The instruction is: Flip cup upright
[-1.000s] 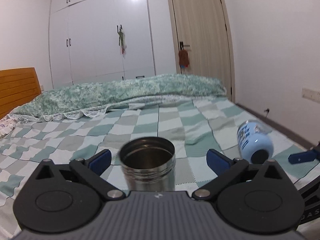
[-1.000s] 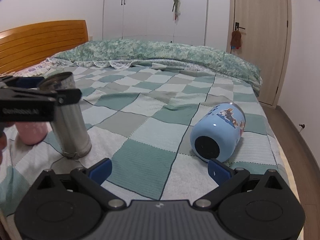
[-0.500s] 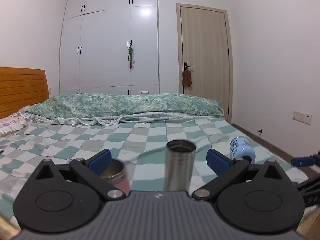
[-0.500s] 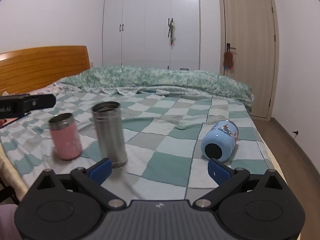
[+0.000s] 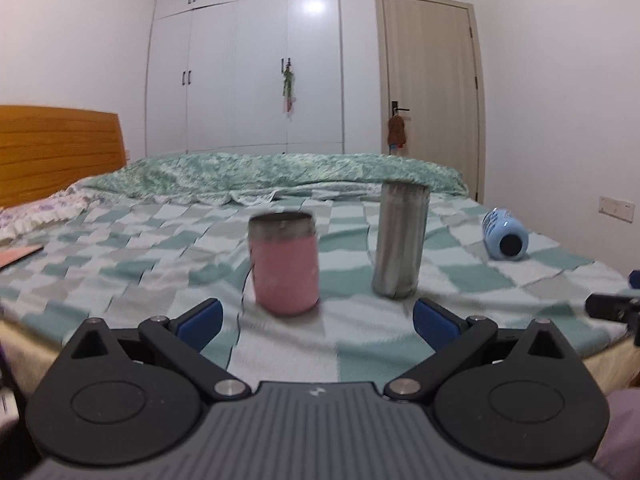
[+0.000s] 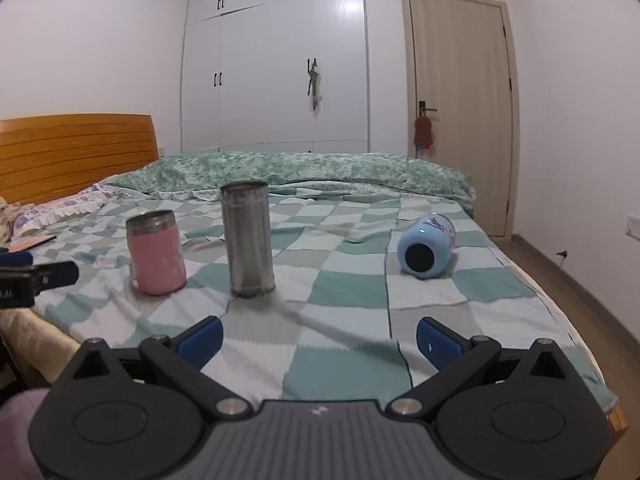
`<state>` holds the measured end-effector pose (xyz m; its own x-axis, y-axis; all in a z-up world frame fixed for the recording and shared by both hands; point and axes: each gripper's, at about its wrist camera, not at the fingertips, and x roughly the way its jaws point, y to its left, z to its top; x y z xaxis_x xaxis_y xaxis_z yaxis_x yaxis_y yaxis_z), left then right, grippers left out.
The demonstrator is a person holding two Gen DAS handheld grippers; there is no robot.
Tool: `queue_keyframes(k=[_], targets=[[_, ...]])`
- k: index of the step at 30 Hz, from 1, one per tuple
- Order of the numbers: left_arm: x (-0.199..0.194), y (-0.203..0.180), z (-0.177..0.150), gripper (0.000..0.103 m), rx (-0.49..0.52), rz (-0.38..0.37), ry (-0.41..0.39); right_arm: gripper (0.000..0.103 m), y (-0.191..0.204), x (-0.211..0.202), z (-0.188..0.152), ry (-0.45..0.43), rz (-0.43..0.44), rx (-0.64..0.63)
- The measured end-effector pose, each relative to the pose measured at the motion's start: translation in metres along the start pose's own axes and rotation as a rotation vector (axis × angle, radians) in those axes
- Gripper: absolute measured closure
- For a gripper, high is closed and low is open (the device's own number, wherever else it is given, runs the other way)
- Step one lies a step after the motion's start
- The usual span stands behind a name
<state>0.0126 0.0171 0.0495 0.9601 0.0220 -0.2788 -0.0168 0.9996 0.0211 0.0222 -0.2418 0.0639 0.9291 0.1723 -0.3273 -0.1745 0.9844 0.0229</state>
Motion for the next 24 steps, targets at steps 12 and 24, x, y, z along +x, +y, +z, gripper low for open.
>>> queue_keyframes(k=[12, 24], targets=[[0.001, -0.001, -0.035, 0.000, 0.011, 0.023, -0.100, 0.000, 0.000, 0.000, -0.030, -0.113, -0.043, 0.009], [0.001, -0.002, -0.037, 0.000, 0.018, 0.037, -0.120, 0.000, 0.001, -0.008, -0.035, -0.174, -0.059, -0.002]])
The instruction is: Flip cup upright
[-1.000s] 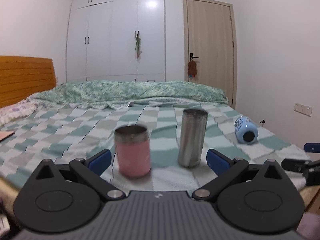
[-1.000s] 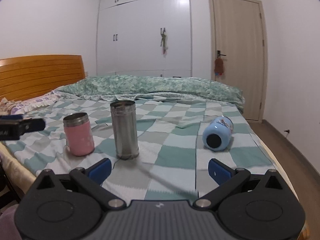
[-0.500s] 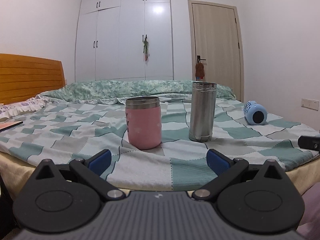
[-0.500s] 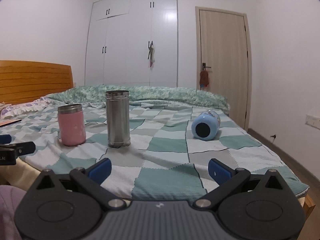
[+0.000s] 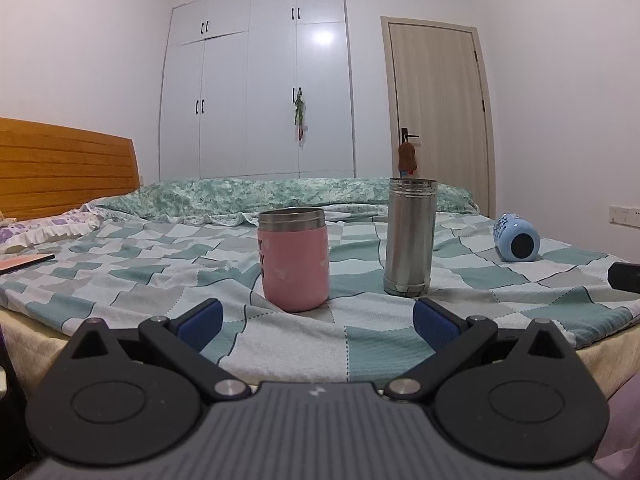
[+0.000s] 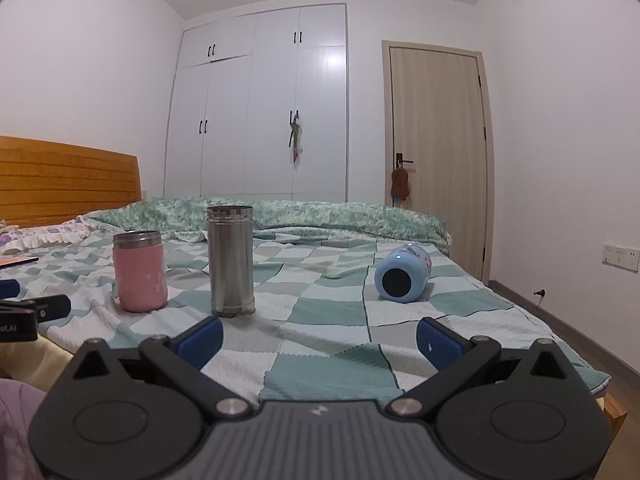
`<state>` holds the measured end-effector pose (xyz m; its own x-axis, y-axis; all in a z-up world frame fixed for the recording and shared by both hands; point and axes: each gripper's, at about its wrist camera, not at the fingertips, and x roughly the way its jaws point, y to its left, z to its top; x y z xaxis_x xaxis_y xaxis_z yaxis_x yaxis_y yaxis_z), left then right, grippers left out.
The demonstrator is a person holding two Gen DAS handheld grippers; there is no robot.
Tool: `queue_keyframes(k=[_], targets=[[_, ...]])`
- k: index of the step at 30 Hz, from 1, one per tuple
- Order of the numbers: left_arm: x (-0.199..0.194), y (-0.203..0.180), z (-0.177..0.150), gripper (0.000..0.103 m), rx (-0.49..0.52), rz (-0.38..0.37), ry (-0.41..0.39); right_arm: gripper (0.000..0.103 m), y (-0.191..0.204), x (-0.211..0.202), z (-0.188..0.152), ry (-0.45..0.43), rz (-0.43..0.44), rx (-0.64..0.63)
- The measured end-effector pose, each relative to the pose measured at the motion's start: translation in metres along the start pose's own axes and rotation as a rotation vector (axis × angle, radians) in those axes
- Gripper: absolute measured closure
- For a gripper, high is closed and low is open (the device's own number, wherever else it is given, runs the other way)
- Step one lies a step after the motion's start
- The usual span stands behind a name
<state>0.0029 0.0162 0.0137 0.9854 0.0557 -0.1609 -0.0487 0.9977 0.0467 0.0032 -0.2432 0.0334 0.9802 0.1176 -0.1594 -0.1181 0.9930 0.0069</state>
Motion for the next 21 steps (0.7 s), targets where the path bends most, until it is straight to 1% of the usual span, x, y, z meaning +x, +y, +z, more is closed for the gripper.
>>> queue_keyframes(k=[21], targets=[[-0.0042, 0.0000, -0.0019, 0.000, 0.010, -0.001, -0.024, 0.000, -0.0010, -0.0026, -0.0012, -0.015, -0.002, 0.004]])
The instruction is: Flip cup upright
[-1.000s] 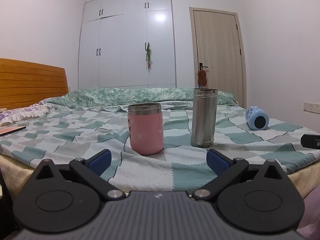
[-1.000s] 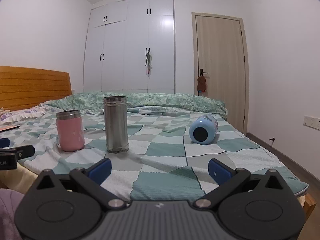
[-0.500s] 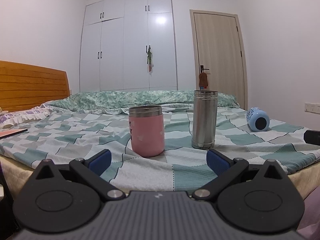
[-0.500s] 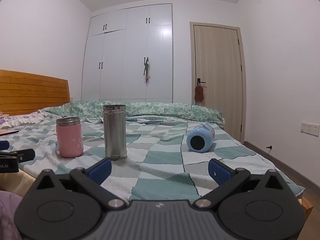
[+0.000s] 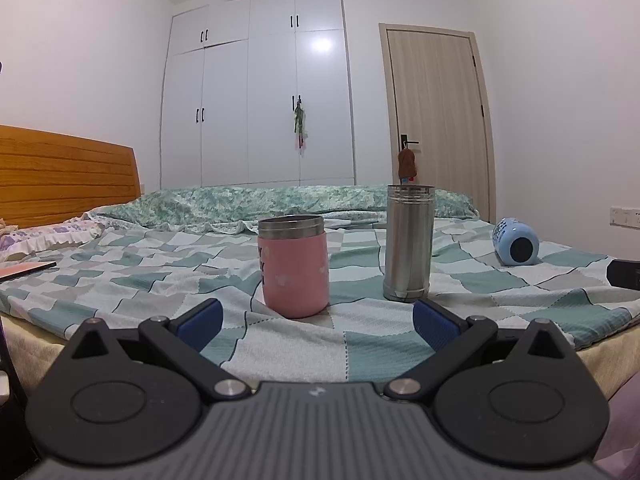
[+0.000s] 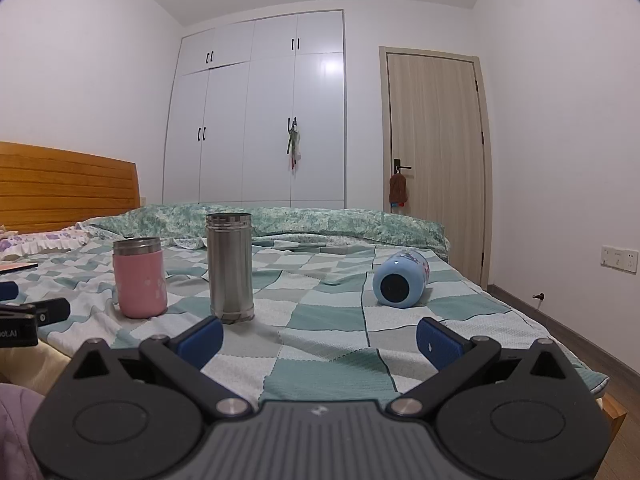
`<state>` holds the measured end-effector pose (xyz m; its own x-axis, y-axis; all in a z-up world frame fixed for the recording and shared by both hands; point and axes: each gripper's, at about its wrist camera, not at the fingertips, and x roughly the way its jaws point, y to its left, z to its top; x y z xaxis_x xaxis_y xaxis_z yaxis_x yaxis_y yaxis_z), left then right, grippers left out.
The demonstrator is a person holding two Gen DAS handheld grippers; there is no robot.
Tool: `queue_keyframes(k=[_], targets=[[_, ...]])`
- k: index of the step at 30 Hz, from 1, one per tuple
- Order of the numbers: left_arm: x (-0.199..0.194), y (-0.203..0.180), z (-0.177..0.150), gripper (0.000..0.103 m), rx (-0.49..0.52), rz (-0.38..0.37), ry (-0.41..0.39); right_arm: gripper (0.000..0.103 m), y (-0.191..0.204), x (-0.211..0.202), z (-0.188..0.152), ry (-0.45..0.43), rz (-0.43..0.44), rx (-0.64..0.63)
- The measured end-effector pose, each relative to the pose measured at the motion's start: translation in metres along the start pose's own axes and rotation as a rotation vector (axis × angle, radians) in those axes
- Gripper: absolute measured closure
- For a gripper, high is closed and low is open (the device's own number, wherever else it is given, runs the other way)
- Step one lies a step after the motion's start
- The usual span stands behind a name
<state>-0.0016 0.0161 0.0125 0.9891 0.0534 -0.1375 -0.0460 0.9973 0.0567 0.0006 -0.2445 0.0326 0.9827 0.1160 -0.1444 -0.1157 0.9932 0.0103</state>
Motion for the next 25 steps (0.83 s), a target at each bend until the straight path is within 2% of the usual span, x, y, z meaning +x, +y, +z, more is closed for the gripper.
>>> queue_keyframes(k=[25], targets=[[-0.0052, 0.0020, 0.0003, 0.000, -0.007, -0.009, -0.028, 0.000, 0.0004, -0.0002, 0.0008, -0.003, 0.001, -0.003]])
